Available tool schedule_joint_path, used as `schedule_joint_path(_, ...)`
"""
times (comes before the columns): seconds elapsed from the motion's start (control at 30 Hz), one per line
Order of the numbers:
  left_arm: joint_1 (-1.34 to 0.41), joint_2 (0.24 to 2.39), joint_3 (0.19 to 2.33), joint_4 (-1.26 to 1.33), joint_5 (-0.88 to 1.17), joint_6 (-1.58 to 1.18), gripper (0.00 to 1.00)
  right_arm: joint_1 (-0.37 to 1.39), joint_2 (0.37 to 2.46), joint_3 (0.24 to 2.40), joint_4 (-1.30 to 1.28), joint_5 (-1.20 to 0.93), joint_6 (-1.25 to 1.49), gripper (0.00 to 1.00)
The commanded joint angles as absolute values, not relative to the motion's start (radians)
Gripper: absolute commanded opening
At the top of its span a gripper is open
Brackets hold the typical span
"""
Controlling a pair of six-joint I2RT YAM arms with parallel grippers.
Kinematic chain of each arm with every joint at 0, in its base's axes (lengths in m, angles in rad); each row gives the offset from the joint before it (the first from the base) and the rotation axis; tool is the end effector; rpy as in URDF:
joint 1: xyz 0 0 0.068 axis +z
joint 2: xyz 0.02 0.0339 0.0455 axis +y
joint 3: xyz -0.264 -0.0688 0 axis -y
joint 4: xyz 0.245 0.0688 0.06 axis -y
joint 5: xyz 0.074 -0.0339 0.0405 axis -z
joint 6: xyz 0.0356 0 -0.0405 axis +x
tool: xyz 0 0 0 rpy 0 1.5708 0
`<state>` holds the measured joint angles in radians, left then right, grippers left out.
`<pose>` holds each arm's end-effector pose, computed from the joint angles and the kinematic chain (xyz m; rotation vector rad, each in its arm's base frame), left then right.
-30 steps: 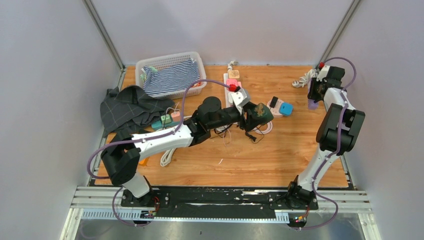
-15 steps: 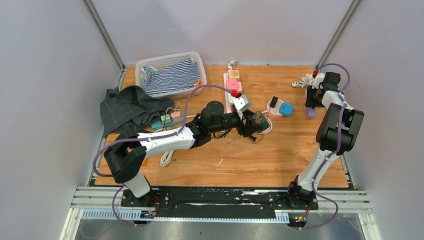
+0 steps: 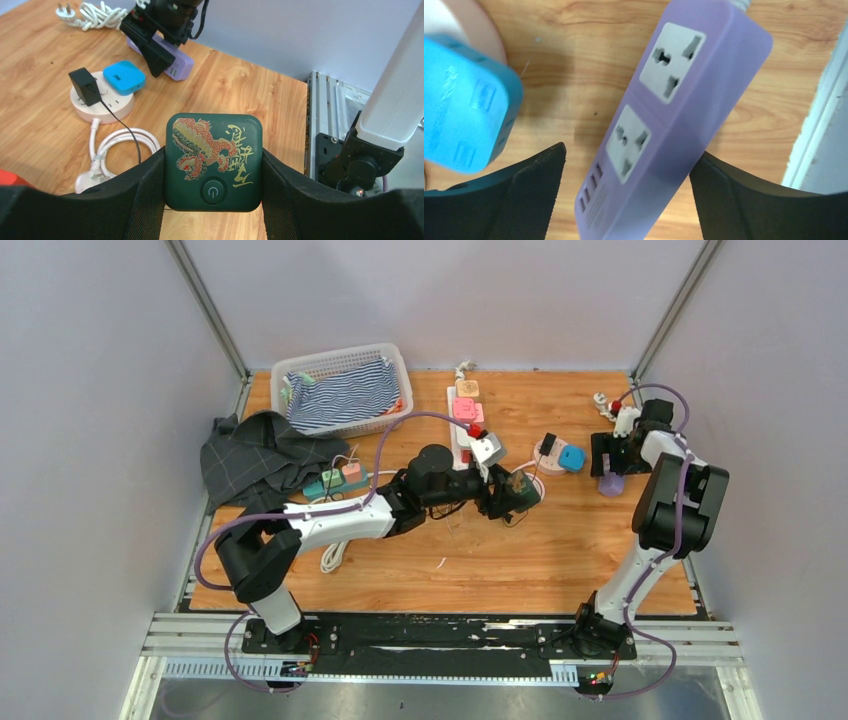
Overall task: Pull the plug off the socket
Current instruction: Place the socket at the corner of the board, then place the plug at the corner of the board.
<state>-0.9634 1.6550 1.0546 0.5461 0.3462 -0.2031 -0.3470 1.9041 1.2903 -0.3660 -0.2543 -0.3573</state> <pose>0.2101 -0.3235 0.2818 0.9092 1.5021 -1.1564 0.3807 -0.1282 0.1808 -0.1103 2.5022 0.0375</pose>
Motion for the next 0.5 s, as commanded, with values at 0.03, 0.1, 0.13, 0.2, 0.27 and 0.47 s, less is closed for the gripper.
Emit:
schedule_joint_path(0.03, -0.985, 1.675, 1.093, 0.592, 0.363, -0.211, 0.0, -0.339, 1.746, 1.244, -0.4, -0.269, -0.417, 0.98)
schedule_joint_path(0.1, -0.988, 1.676, 1.094, 0.59, 0.364, -0.212, 0.0, -0.339, 1.71, 1.23, -0.4, -0.269, -0.425, 1.0)
schedule_joint_path(0.13, -0.99, 1.676, 1.094, 0.589, 0.365, -0.212, 0.0, -0.34, 1.696, 1.225, -0.4, -0.268, -0.429, 1.0)
schedule_joint_path(0.2, -0.992, 1.676, 1.095, 0.59, 0.365, -0.212, 0.0, -0.346, 1.659, 1.207, -0.403, -0.265, -0.442, 1.0)
schedule_joint_path(0.27, -0.994, 1.677, 1.096, 0.59, 0.365, -0.213, 0.0, -0.354, 1.617, 1.184, -0.407, -0.27, -0.458, 1.0)
schedule_joint_path(0.47, -1.001, 1.687, 1.105, 0.592, 0.366, -0.222, 0.0, -0.367, 1.431, 1.072, -0.43, -0.41, -0.523, 0.99)
